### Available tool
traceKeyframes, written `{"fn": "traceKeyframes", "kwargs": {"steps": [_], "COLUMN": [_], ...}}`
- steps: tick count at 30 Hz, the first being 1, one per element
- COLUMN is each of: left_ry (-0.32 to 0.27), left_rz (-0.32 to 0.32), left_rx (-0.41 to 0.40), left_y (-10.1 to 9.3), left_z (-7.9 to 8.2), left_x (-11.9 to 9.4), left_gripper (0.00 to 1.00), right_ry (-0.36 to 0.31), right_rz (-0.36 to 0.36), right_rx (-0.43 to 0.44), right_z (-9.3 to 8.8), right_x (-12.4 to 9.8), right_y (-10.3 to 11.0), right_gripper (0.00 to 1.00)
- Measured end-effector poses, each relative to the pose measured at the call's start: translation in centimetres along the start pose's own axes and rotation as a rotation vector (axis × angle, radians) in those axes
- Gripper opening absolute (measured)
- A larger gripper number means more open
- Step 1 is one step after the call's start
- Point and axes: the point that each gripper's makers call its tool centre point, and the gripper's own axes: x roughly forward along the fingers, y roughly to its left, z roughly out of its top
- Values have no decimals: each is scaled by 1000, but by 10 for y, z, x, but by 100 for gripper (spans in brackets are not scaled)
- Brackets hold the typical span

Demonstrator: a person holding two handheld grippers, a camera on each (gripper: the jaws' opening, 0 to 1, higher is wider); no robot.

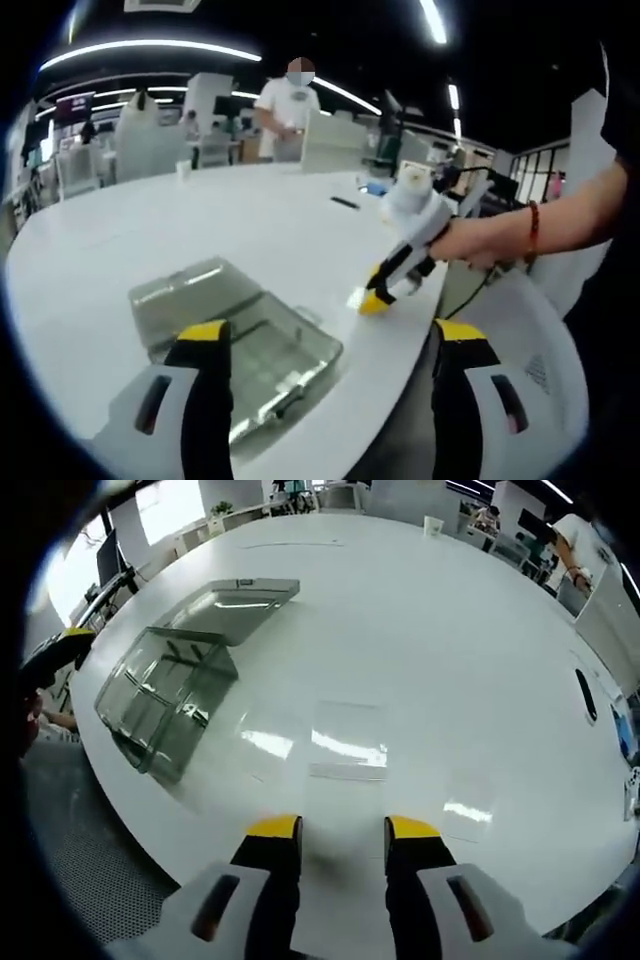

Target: Insert the divider into the dual guide fixture by aligning both edges with the guide slots and pushing it downward to the bottom, including one-sided entry, uneven engagement, binding, and posture correction.

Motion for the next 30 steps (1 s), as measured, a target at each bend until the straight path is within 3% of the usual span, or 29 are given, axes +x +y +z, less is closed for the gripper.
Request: {"fn": "traceKeyframes", "kwargs": {"steps": [7,19,23,27,29,30], "left_ry": [13,-14,-20,-15,-19,-19], "left_rz": [-21,-16,-25,-27,-27,-29], "left_rx": [-17,-25,-39,-59,-66,-69], "left_y": [0,6,4,3,3,3], "left_z": [-4,2,4,3,4,4], "left_x": [4,4,4,5,5,4], "left_gripper": [78,76,75,73,72,72], "right_ry": [-30,-69,-78,-101,-145,-129], "right_rz": [-13,-22,-28,-26,20,5], "right_rx": [-14,-27,29,3,-39,-20], "right_z": [8,11,11,14,21,18], "right_x": [-9,-20,-27,-35,-36,-38], "right_y": [3,10,12,18,26,25], "right_gripper": [28,27,27,27,27,27]}}
